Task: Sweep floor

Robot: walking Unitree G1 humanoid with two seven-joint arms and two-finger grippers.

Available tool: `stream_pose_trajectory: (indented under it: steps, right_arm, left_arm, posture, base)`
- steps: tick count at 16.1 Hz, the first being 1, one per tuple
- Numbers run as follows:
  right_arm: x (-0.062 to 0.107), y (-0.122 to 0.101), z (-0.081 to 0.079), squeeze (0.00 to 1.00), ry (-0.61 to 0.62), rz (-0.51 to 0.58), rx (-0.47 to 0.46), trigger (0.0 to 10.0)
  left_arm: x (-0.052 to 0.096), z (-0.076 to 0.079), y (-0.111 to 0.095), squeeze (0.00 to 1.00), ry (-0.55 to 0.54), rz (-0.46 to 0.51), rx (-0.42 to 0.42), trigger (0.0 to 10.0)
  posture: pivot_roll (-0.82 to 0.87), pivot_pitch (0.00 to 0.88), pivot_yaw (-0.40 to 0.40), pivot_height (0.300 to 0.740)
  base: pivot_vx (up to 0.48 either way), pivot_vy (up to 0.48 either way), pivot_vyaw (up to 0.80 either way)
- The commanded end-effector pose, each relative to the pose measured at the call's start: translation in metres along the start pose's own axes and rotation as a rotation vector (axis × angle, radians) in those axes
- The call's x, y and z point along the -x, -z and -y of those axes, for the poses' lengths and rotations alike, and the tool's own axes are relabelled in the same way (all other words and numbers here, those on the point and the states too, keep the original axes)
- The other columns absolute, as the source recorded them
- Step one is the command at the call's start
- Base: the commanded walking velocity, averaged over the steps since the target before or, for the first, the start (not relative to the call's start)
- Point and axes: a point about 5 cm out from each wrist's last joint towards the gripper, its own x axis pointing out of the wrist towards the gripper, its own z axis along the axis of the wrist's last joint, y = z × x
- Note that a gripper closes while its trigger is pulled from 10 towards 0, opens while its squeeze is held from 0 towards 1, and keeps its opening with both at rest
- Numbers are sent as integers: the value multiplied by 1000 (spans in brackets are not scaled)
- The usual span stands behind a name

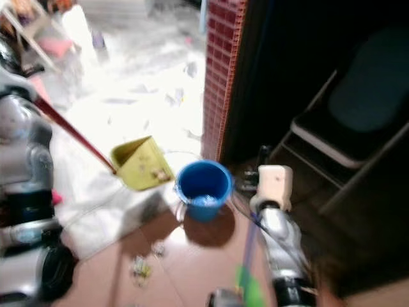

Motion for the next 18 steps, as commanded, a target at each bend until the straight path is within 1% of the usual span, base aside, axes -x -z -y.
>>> stream_pose_trajectory:
  steps: [1, 4, 12, 14, 18]
  right_arm:
    - [-4, -11, -4, 0, -12, 47, 11, 10000]
    - [-5, -11, -4, 0, -13, 44, 15, 10000]
    - [-3, -9, -6, 0, -19, 38, 14, 10000]
    - [2, -5, -11, 0, -32, 31, 9, 10000]
    - [3, -3, -13, 0, -35, 27, 5, 10000]
  left_arm:
    - [-5, 1, -23, 0, -2, 104, 54, 10000]
    - [-1, 4, -21, 0, 10, 101, 43, 10000]
    - [-1, 4, -16, 0, -1, 78, 47, 10000]
    - [-1, 3, -15, 0, -7, 71, 52, 10000]
    - [-2, 3, -14, 0, -4, 73, 54, 10000]
  posture:
    - [-61, 0, 17, 740]
    - [-60, 0, 16, 740]
    - [-61, 0, 18, 740]
    - [-63, 0, 19, 740]
    - [-64, 0, 22, 740]
  base:
    - [0, 0, 0]
    - [0, 0, 0]
    - [0, -415, 0]
    - [0, 0, 0]
    - [0, 0, 0]
